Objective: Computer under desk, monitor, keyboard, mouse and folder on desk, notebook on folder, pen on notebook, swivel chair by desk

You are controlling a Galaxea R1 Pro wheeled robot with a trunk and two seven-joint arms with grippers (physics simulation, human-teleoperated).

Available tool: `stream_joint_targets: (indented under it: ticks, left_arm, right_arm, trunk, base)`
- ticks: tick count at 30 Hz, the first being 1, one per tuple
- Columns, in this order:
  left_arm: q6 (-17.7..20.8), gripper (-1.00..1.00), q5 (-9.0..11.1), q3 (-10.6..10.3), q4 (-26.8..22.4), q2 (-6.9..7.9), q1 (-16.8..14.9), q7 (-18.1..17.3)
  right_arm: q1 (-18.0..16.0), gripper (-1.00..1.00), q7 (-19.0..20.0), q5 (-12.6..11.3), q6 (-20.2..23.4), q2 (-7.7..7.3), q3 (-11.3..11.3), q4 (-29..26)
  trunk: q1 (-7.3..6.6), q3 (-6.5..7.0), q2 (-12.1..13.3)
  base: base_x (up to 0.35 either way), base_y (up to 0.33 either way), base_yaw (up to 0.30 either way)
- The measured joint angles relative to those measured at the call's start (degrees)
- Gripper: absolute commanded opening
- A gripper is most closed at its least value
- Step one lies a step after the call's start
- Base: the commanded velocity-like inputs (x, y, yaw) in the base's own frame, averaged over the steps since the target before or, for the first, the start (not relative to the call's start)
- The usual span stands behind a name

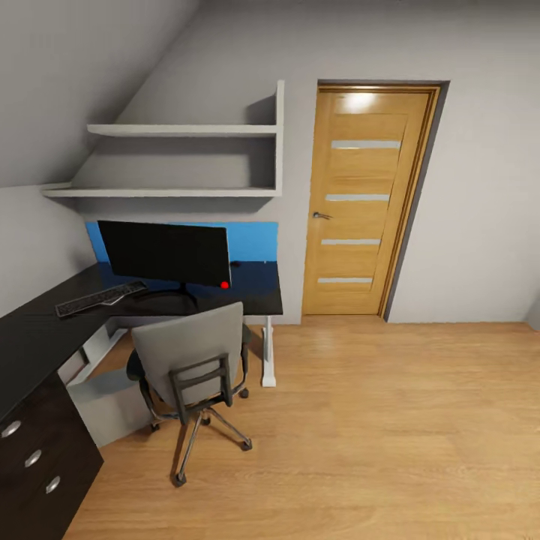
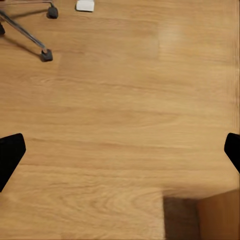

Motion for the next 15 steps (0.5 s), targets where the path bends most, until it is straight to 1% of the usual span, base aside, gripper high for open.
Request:
stream_joint_targets:
  ticks: [4,15]
  left_arm:
    - [0.00,1.00,0.00,0.00,0.00,0.00,0.00,0.00]
    - [0.00,1.00,0.00,0.00,0.00,-0.01,0.00,0.00]
  right_arm:
    - [-0.01,1.00,-0.02,-0.03,0.00,0.00,0.00,0.00]
    - [0.01,1.00,-0.03,-0.06,0.00,-0.01,-0.09,-0.08]
  trunk:
    - [0.01,0.17,0.00]
    - [0.01,0.64,0.01]
  base:
    - [0.059,0.000,-0.290]
    - [0.005,0.000,-0.287]
